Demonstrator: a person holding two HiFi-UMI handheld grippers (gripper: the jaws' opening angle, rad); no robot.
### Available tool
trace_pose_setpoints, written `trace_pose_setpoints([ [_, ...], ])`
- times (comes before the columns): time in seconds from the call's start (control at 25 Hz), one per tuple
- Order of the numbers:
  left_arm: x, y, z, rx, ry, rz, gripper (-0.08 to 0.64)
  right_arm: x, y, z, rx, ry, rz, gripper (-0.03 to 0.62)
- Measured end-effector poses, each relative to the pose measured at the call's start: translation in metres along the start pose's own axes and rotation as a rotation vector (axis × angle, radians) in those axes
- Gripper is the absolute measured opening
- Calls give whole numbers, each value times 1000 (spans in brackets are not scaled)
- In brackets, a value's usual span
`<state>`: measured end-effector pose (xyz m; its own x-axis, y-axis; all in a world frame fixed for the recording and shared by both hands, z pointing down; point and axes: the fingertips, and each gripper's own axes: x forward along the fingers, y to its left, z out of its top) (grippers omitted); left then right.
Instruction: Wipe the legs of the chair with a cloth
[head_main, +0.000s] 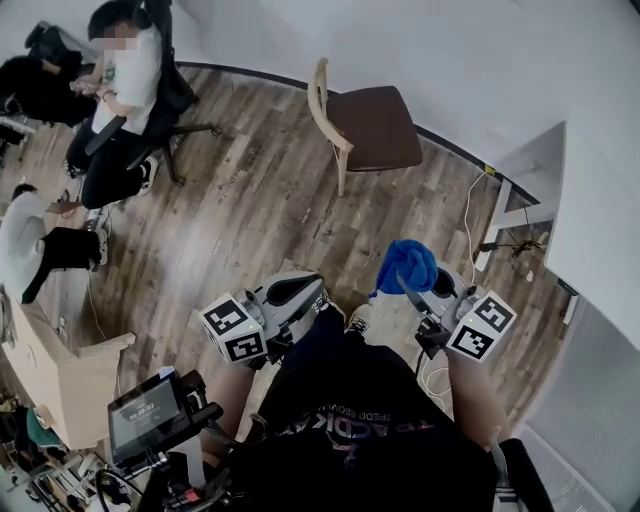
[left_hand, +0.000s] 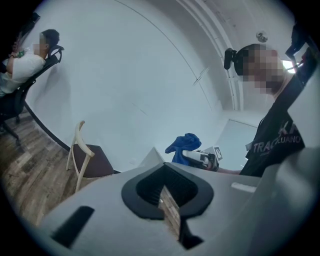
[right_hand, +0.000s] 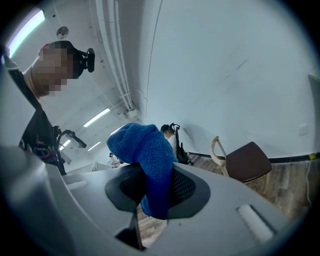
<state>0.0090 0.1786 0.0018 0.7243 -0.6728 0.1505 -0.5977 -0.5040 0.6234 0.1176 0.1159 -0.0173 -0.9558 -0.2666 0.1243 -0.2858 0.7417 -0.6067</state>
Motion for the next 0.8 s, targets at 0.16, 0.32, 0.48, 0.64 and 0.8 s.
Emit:
trace_pose_setpoints([
  [0.16, 2, 28, 21, 22, 12, -11, 2, 26, -16, 12, -5, 1, -38, 97],
  [0.32, -1, 67, 27, 30, 33, -31, 2, 61, -39, 15, -1, 13, -79, 97],
  [0.48, -3, 96, 19, 14, 58, -25, 2, 83, -59, 14, -5, 8, -99, 97],
  [0.64, -5, 105, 13, 21, 54, -1, 2, 94, -77, 10, -6, 36, -96, 97],
  [0.8, -4, 110, -4, 27, 48, 37, 2, 100, -94, 4, -19, 70, -85, 97],
])
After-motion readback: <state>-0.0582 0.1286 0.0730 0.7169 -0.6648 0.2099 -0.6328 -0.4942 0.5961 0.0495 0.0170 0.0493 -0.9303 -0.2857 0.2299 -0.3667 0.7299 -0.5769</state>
